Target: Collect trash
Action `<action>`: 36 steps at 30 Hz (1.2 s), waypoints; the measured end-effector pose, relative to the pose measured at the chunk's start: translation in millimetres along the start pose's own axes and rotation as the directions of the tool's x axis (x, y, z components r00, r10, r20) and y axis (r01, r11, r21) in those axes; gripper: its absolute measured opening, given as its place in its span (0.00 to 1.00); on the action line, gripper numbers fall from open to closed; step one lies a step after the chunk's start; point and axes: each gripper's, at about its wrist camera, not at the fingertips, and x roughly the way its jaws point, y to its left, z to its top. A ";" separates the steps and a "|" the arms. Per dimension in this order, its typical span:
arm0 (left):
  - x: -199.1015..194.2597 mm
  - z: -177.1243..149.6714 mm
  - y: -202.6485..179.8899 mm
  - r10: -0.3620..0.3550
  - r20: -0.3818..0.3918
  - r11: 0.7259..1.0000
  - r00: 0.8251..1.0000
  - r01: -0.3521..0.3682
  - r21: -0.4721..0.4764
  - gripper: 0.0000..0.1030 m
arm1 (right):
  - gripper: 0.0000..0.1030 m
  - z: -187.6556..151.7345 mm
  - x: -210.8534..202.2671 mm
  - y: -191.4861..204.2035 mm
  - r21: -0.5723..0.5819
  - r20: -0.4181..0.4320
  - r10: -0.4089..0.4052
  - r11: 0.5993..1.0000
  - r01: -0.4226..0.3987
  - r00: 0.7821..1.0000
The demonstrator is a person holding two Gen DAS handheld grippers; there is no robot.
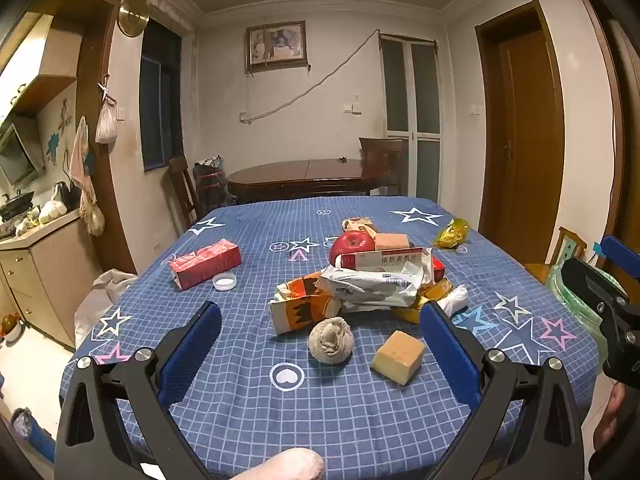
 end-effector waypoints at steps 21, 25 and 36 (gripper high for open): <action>0.1 -0.1 -0.1 -0.001 -0.004 1.000 1.000 0.001 0.000 0.96 | 0.95 -0.3 1.1 -0.9 0.008 -0.010 0.002 1.000 -0.002 1.000; 0.3 0.0 -0.1 0.000 -0.005 1.000 1.000 0.000 0.001 0.96 | 0.95 -0.5 1.1 -0.6 0.008 -0.012 0.003 1.000 -0.003 1.000; 0.4 0.0 -0.3 0.000 -0.007 1.000 1.000 0.000 0.002 0.96 | 0.95 -0.7 2.0 -0.5 0.008 -0.015 0.004 1.000 -0.004 1.000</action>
